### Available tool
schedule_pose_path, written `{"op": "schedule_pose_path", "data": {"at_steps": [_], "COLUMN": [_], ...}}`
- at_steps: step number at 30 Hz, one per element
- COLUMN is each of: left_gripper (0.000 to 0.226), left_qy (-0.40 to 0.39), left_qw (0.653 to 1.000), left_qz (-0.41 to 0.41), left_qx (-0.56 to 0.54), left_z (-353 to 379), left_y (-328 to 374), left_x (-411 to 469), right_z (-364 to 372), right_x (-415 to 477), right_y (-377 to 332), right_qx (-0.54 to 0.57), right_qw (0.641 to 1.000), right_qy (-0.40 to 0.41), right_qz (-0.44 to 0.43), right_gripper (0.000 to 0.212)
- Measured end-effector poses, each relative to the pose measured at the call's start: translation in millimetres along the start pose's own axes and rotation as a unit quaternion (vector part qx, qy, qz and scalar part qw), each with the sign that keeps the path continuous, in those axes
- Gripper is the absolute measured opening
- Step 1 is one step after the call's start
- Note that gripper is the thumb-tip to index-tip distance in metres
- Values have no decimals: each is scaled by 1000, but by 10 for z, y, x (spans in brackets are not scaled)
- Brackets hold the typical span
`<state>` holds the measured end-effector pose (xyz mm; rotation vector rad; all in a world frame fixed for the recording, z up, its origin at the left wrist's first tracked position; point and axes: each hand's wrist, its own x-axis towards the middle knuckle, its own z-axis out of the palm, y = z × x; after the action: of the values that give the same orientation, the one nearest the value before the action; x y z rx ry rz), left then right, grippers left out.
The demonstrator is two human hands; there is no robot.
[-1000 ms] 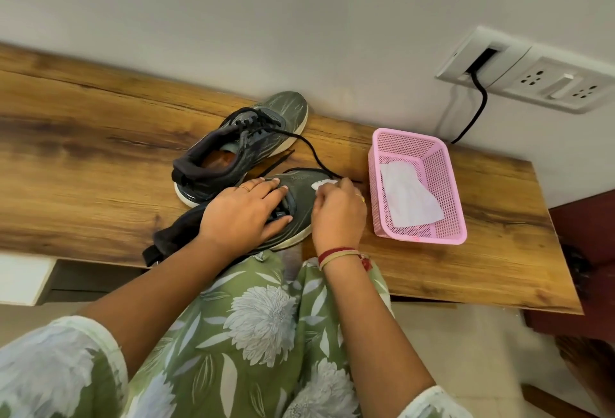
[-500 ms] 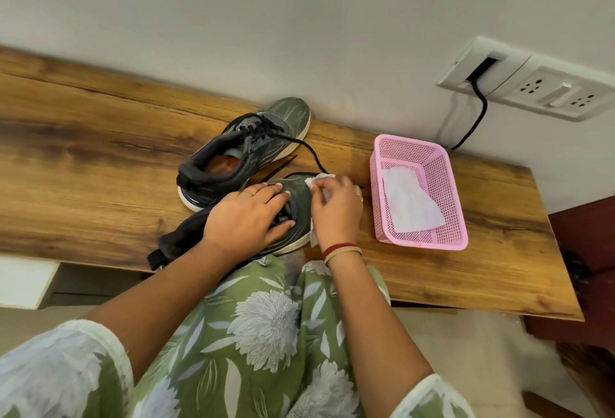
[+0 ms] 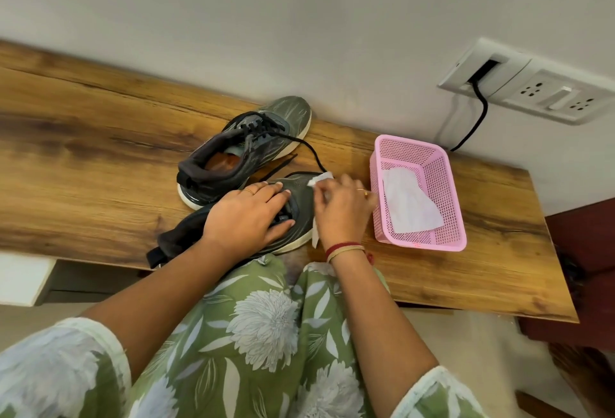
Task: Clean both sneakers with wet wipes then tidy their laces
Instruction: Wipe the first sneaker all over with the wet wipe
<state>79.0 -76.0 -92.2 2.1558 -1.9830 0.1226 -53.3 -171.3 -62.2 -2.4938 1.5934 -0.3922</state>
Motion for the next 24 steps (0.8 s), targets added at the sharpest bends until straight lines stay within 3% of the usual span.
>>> {"op": "schedule_pose_path", "data": {"at_steps": [2,3,6,8,13,18,22,24], "left_gripper": [54,56,58,58,59,58,58,58], "left_qy": [0,-3,-5,-2,-7,-12,-14,-14], "left_qw": [1000,1000,1000,1000,1000,1000,1000,1000], "left_qz": [0,1,5,8,5,8,3,2], "left_qx": [1,1,-3,-3,-3,-5,-6,-9], "left_z": [4,7,-4,-10,-20,-14,-10,-11], "left_y": [-1,-2,0,3,2,4,5,4], "left_x": [1,5,11,10,15,16,19,23], "right_z": [-40,-41,33,63,-2,72,23,26], "right_x": [52,51,-40,-60,57,-43,43,48], "right_y": [50,30,-126,-142,-23,-171,-79,-123], "right_qx": [39,52,48,31,33,7,-19,-4], "right_qw": [995,995,996,993,997,993,1000,1000], "right_qy": [35,25,-61,-75,16,-77,4,1], "right_qz": [84,84,-44,-88,62,-90,6,17], "right_gripper": [19,18,17,17,20,21,20,20]}}
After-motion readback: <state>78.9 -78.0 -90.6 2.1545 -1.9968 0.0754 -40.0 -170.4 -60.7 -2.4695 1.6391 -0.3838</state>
